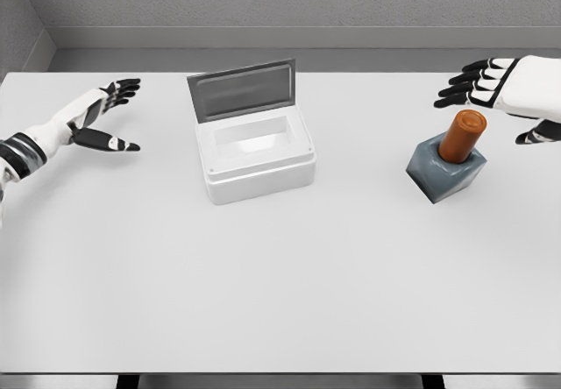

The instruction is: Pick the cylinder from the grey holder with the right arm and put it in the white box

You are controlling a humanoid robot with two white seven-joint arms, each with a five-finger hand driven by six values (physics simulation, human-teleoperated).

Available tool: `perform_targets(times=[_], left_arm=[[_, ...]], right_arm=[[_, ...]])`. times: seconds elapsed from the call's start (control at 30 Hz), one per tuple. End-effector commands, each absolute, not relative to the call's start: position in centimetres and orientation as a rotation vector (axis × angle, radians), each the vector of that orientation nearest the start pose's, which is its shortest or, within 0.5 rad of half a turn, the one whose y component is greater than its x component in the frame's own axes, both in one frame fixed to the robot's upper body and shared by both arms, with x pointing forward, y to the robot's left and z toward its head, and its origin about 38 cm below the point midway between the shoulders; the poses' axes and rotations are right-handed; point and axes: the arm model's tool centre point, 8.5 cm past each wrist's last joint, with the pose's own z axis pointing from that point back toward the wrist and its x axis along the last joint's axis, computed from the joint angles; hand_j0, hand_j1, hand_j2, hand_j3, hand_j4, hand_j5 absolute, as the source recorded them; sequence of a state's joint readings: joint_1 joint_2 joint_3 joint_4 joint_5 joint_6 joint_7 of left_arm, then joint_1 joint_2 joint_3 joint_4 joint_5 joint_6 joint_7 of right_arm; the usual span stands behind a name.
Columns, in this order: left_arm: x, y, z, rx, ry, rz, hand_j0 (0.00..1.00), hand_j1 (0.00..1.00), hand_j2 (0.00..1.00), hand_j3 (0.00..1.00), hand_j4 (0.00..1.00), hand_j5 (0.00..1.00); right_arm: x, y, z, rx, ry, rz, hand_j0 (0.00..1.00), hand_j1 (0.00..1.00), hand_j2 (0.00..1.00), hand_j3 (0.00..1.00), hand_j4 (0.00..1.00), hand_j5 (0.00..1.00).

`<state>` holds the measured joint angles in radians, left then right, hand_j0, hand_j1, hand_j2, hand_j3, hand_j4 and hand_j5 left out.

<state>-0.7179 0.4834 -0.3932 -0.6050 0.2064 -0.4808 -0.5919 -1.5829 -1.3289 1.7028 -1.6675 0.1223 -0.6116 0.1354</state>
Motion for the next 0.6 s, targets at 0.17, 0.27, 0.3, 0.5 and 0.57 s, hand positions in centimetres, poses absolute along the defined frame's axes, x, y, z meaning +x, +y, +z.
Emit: perform_targets(times=[0.17,0.27,0.3,0.5,0.57], left_arm=[[51.2,39.1,13.5,-0.031,-1.560,-0.747,1.00,1.00,1.00,1.00,1.00,1.00],[51.7,38.1,13.3,-0.054,-1.567,-0.734,1.00,1.00,1.00,1.00,1.00,1.00],[51.6,38.1,13.2,-0.055,-1.564,-0.735,1.00,1.00,1.00,1.00,1.00,1.00],[51.8,36.7,12.8,-0.082,-1.567,-0.736,1.00,1.00,1.00,1.00,1.00,1.00],[51.8,36.8,12.8,-0.082,-1.563,-0.730,1.00,1.00,1.00,1.00,1.00,1.00]], right_arm=[[38.7,-35.9,33.6,0.716,1.967,-2.938,1.00,1.00,1.00,1.00,1.00,1.00],[38.7,-36.3,31.9,0.632,2.094,-2.971,1.00,1.00,1.00,1.00,1.00,1.00],[39.0,-36.9,31.8,0.656,2.135,-2.959,1.00,1.00,1.00,1.00,1.00,1.00],[39.5,-37.6,32.4,0.704,2.163,-2.950,1.00,1.00,1.00,1.00,1.00,1.00],[40.6,-38.0,32.1,0.723,2.086,-3.015,1.00,1.00,1.00,1.00,1.00,1.00]])
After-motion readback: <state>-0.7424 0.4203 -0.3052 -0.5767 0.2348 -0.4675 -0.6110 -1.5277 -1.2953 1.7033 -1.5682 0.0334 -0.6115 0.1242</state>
